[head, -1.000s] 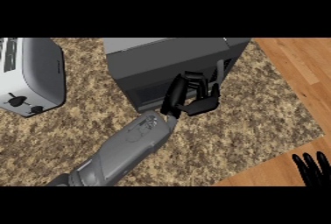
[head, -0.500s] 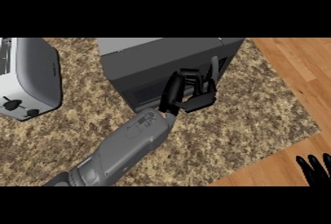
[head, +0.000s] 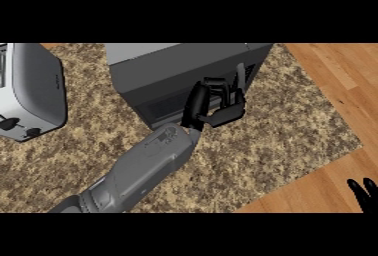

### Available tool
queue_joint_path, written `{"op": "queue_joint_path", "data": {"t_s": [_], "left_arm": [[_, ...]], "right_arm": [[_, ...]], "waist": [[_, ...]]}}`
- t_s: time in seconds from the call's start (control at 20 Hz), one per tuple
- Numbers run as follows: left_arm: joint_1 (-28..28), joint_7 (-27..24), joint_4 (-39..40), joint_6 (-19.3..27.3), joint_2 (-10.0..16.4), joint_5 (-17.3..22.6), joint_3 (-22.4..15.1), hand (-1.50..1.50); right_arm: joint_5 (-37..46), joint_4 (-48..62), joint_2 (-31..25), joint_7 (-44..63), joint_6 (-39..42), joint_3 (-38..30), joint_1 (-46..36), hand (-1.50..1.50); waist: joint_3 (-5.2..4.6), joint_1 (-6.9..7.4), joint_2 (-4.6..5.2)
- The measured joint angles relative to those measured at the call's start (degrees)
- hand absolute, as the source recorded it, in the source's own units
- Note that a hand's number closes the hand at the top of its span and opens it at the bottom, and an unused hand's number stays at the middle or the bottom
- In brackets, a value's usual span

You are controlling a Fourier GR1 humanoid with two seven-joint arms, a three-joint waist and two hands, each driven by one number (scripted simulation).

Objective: Pick up the milk, place it into the microwave and close the microwave

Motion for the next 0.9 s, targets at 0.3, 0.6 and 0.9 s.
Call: {"op": "queue_joint_path", "data": {"t_s": [0.3,0.6,0.9], "left_arm": [[-0.24,-1.84,0.38,0.22,-0.03,1.40,-0.28,1.50],[-0.62,-3.17,1.15,0.27,-0.03,2.68,-0.63,1.50],[-1.09,-3.95,1.97,0.39,-0.03,3.89,-1.23,1.50]], "right_arm": [[-2.35,-1.28,-0.56,0.81,0.72,0.17,0.53,-1.50],[-4.30,-2.36,-1.41,1.67,1.52,0.16,1.46,-1.50],[-5.72,-3.56,-2.55,2.48,2.22,-0.28,2.19,-1.50]], "waist": [[0.07,-0.32,0.22],[0.12,-0.76,0.27],[0.14,-1.06,0.20]]}}
